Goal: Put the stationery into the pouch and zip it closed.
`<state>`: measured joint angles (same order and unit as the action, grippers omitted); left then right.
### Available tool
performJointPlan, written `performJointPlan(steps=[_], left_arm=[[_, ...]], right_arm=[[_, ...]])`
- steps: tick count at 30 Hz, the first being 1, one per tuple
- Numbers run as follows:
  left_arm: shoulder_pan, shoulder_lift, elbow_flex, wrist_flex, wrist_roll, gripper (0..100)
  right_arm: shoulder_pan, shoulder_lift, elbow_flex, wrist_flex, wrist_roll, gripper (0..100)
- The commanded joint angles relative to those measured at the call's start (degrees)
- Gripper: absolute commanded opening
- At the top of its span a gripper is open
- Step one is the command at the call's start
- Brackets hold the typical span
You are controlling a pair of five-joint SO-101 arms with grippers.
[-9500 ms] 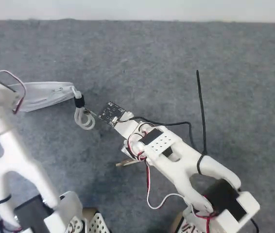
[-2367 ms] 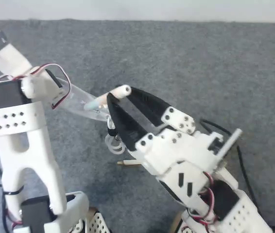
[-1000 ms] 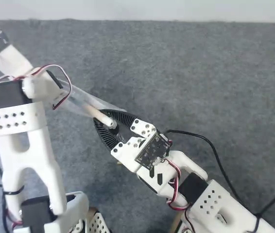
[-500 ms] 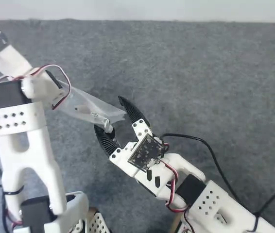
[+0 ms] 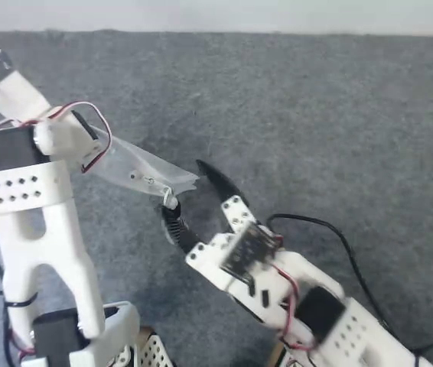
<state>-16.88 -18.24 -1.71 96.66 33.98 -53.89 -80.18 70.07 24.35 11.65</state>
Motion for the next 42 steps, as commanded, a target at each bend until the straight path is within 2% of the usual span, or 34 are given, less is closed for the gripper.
performJointPlan(steps=[1, 8, 13, 23, 27, 31, 42], left_arm=[[-0.1, -2.2, -0.3, -2.0, -0.6, 1], [-0.5, -2.2, -0.3, -2.0, -0.6, 1], [-6.3, -2.2, -0.3, -4.2, -0.4, 1], [-11.3, -2.2, -0.6, -5.3, 0.4, 1], [-11.5, -2.2, -0.4, -5.5, 1.1, 1], [-11.5, -2.2, -0.4, -5.5, 1.1, 1], [-11.6, -2.2, -0.3, -5.4, 1.1, 1]], right_arm=[[1.8, -6.0, -0.4, 4.0, 0.6, 26.7], [2.3, -5.5, -0.7, 8.3, 0.4, 26.7], [2.9, -5.1, -4.3, 18.5, -5.5, 26.7], [2.7, -5.0, -4.9, 27.0, -2.6, 26.6], [2.7, -4.1, -4.9, 27.8, -2.5, 20.6], [0.7, 2.5, -4.9, 27.7, 0.7, 20.4], [-0.7, 24.1, -8.5, 27.4, 1.2, 21.6]])
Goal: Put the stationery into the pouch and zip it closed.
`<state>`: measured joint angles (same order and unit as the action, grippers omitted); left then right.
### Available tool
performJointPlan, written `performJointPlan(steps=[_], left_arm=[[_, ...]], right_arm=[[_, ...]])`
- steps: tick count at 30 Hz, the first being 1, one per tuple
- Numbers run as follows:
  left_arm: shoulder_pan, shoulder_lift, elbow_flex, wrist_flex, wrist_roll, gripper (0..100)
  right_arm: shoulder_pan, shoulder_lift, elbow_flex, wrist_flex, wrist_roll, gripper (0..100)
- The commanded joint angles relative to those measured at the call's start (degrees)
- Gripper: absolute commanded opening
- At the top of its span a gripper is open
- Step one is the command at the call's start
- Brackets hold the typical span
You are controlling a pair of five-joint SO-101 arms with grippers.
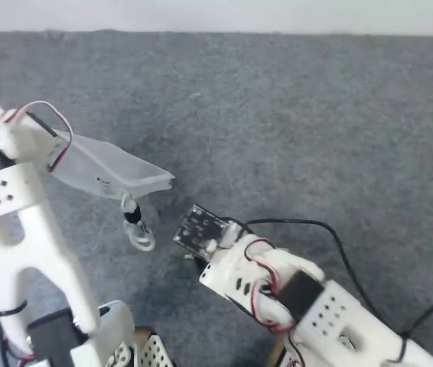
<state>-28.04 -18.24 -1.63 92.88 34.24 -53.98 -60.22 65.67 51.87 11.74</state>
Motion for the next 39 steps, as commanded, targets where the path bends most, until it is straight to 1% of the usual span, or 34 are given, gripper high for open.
performJointPlan(steps=[1, 6, 12, 16, 20, 25, 28, 31, 33, 37, 39], left_arm=[[-0.4, -2.2, -0.4, -1.6, 0.8, 1], [-0.4, -2.2, -0.4, -1.6, 0.8, 1], [-0.4, -2.2, -0.4, -1.5, 0.8, 1], [-0.7, -2.2, -0.4, -1.5, 0.8, 1], [-3.2, -2.2, -0.4, -1.8, 0.8, 1], [-3.4, -2.2, -0.5, -1.8, 0.8, 1], [-3.4, -2.2, -0.5, -1.8, 0.8, 1], [-3.4, -2.2, -0.5, -1.8, 0.8, 1], [-3.4, -2.2, -0.5, -1.8, 0.8, 1], [-3.4, -2.2, -0.5, -1.8, 0.8, 1], [-3.3, -2.2, -0.5, -1.8, 0.8, 1]], right_arm=[[-0.6, 5.6, -4.5, -0.2, 1.9, 21.6], [-0.5, 11.7, -5.8, -0.5, 4.1, 21.6], [-0.4, 21.1, -6.2, -5.9, 4.2, 21.6], [-0.3, 26.9, -6.2, -9.0, 8.0, 21.6], [-0.3, 31.3, -6.3, -12.5, 9.5, 21.6], [1.0, 37.3, -10.2, -13.1, 9.7, 21.6], [2.4, 42.2, -13.2, -13.1, 11.7, 21.6], [3.2, 47.5, -16.0, -13.0, 12.0, 21.4], [3.8, 50.2, -17.2, -13.4, 12.2, 17.8], [4.4, 53.7, -19.8, -13.5, 12.2, 4.3], [4.4, 54.3, -20.1, -13.5, 12.2, 0.6]])
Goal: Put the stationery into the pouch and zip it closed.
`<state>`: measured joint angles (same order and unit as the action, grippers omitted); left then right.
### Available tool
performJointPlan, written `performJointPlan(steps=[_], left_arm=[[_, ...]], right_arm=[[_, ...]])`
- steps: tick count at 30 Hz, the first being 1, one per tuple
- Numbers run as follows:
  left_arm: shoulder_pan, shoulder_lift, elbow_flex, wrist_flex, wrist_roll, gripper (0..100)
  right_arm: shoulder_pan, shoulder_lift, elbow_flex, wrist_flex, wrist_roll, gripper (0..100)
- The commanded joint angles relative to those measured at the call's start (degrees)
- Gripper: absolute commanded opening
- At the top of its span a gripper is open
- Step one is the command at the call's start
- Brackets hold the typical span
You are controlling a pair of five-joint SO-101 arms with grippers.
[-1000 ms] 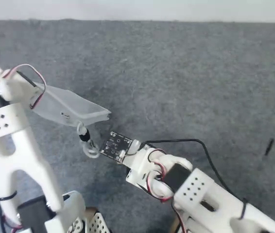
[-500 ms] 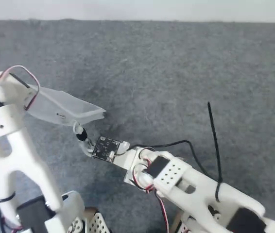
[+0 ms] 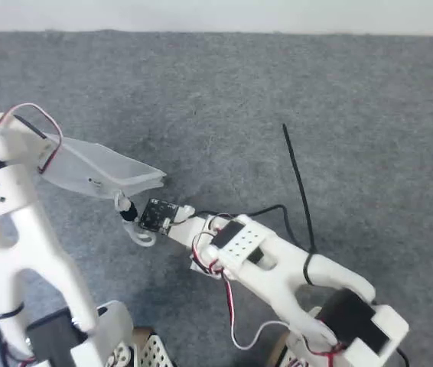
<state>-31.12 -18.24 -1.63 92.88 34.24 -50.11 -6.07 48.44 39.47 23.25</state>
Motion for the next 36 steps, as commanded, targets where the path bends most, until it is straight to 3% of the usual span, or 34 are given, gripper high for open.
performJointPlan(steps=[1, 9, 19, 33, 36], left_arm=[[-0.3, -2.2, -0.5, -1.8, 0.8, 1], [-0.3, -2.2, -0.5, -1.8, 0.8, 1], [-0.1, -2.2, -0.4, -1.8, 0.8, 1], [3.3, -2.7, -0.5, -1.4, 0.7, 1], [6.7, -2.8, -2.2, -0.4, 0.7, 1]], right_arm=[[0.7, 0.1, -2.9, -0.8, 0.7, 0.6], [4.5, -2.9, -3.0, -0.6, 0.1, 0.6], [11.6, -15.6, -3.2, -1.5, -12.8, 0.6], [20.9, -18.5, -2.8, -14.7, -27.3, 0.6], [23.0, -18.6, -2.1, -18.6, -32.0, 0.6]])
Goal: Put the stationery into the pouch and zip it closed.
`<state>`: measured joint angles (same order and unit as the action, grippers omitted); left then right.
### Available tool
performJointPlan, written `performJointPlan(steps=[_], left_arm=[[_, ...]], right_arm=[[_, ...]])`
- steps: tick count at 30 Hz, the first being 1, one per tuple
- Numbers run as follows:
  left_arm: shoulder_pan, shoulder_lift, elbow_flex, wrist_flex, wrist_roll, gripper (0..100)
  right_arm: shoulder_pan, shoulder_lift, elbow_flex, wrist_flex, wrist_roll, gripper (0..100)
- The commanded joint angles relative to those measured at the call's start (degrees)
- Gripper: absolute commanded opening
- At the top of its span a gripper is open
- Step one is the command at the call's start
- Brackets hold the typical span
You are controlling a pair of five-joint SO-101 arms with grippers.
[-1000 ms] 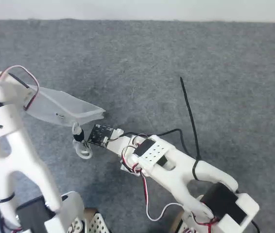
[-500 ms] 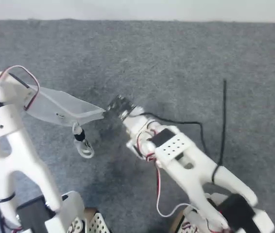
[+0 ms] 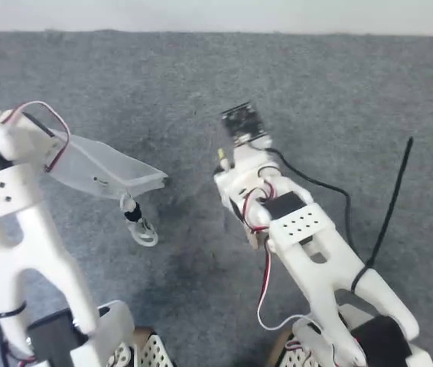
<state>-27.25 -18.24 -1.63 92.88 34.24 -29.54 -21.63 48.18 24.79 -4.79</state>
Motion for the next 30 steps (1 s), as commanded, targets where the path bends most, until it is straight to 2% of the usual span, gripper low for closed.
performJointPlan(steps=[1, 9, 16, 19, 24, 30], left_arm=[[4.3, -2.6, -3.1, 0.4, 0.7, 1], [15.8, -2.2, -11.1, 3.5, 0.4, 1], [30.2, -2.2, -12.6, 4.7, 0.4, 1], [34.1, -2.1, -14.9, 4.7, 0.4, 1], [37.1, -2.1, -19.6, 4.9, 0.4, 1], [36.9, 2.6, -19.6, 6.1, 0.4, 1]], right_arm=[[3.6, -3.0, -1.8, -4.8, -5.2, 0.6], [14.7, -2.9, -1.5, -12.7, -14.1, 0.6], [16.4, -2.9, -1.4, -13.1, -15.2, 0.6], [17.4, -2.9, -1.1, -13.1, -15.2, 0.6], [18.5, -2.9, -0.8, -14.7, -15.2, 0.6], [18.6, -2.9, -0.8, -15.0, -15.2, 0.6]])
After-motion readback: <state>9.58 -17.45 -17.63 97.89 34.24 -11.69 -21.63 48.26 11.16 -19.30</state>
